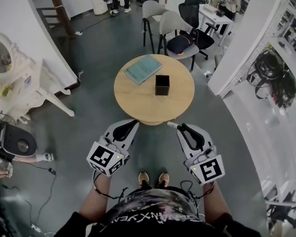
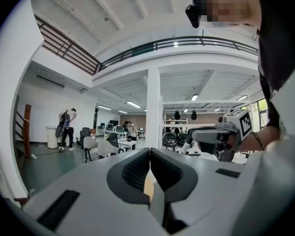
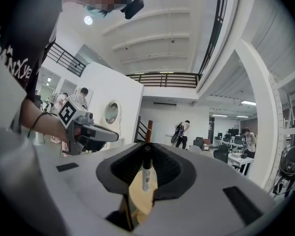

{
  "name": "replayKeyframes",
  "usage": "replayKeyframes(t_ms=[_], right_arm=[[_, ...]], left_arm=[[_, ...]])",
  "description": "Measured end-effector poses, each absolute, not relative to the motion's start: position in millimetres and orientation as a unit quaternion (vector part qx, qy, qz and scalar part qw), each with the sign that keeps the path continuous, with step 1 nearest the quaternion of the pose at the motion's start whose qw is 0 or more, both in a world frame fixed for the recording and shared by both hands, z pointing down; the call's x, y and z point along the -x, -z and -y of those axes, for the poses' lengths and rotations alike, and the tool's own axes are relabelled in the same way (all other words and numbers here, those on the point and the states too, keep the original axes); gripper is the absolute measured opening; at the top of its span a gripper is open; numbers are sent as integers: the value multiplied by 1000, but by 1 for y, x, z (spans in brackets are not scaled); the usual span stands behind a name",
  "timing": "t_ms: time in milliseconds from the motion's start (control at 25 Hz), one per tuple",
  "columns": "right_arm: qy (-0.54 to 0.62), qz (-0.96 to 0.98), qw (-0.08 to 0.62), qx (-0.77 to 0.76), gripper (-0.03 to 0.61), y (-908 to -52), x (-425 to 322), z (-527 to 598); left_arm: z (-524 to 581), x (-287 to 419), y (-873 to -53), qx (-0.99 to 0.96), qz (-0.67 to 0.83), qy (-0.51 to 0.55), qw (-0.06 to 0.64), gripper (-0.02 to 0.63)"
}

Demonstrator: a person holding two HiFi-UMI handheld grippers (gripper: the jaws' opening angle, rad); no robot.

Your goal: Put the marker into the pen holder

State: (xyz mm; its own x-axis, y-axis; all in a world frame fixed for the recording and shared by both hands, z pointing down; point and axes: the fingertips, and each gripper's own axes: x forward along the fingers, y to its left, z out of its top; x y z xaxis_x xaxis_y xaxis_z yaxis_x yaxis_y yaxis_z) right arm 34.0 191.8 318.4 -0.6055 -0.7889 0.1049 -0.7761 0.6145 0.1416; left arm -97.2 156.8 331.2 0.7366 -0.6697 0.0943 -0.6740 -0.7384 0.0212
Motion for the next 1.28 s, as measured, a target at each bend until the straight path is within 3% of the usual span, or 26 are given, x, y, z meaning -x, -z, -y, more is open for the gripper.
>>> replayKeyframes(t_ms=[1280], right_arm=[[45, 909, 53, -412, 69, -324, -101, -211]], left_arm=[[-185, 28, -333, -921, 385, -56, 10, 20]])
